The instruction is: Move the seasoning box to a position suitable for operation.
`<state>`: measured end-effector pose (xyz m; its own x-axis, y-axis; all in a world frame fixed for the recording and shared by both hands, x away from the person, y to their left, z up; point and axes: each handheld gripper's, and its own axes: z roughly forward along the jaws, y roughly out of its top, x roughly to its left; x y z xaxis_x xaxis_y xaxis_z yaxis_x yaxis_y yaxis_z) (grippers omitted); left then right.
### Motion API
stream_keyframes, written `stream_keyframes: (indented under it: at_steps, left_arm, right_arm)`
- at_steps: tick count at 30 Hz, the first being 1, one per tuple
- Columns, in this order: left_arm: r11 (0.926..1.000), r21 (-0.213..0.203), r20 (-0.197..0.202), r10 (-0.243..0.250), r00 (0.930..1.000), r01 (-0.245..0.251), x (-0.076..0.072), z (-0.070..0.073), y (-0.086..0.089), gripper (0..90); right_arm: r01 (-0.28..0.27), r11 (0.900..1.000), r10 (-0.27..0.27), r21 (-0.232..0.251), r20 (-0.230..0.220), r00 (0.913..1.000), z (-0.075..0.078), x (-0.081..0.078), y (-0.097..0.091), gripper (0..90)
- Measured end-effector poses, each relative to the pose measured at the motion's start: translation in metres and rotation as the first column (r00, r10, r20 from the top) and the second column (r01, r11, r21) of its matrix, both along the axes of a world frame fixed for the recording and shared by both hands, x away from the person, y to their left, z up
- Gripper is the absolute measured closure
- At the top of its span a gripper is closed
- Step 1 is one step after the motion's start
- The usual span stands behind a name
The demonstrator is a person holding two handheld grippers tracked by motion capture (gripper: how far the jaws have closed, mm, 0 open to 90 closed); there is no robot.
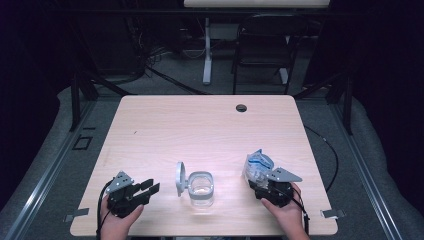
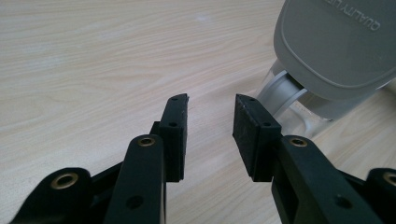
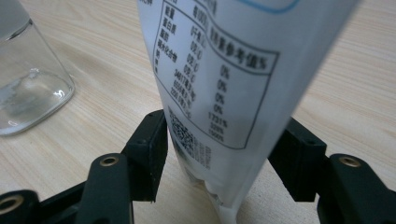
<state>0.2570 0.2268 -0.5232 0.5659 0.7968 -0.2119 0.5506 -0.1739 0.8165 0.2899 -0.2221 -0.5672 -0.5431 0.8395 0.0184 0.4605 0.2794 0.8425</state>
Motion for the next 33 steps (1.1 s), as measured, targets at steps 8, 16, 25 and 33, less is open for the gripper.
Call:
stream_keyframes:
  at_steps: [8, 16, 25, 33]
  left_arm:
    - [1.0, 0.001, 0.001, 0.001, 1.0, -0.001, -0.0001, 0.0003, -0.0002, 65.8]
    - [1.0, 0.004, 0.0, -0.004, 1.0, 0.004, 0.0005, -0.0002, 0.0001, 65.9]
    - [1.0, 0.002, -0.001, 0.003, 1.0, -0.003, 0.0003, 0.0001, 0.0008, 65.9]
    - [1.0, 0.006, -0.008, -0.003, 1.0, 0.003, 0.0004, 0.0007, 0.002, 66.0]
  right_arm:
    - [0.008, 0.9998, -0.008, 0.018, -0.002, 1.0, -0.0022, 0.0024, 0.0017, 41.2]
    - [0.01, 0.9999, -0.01, 0.013, -0.005, 0.9999, -0.0036, 0.0043, 0.0034, 41.9]
    - [0.013, 0.9998, -0.013, 0.014, 0.005, 0.9999, -0.0042, 0.0037, 0.004, 43.8]
    - [-0.008, 0.9999, 0.008, 0.007, 0.009, 0.9999, -0.0045, 0.0042, 0.0035, 44.2]
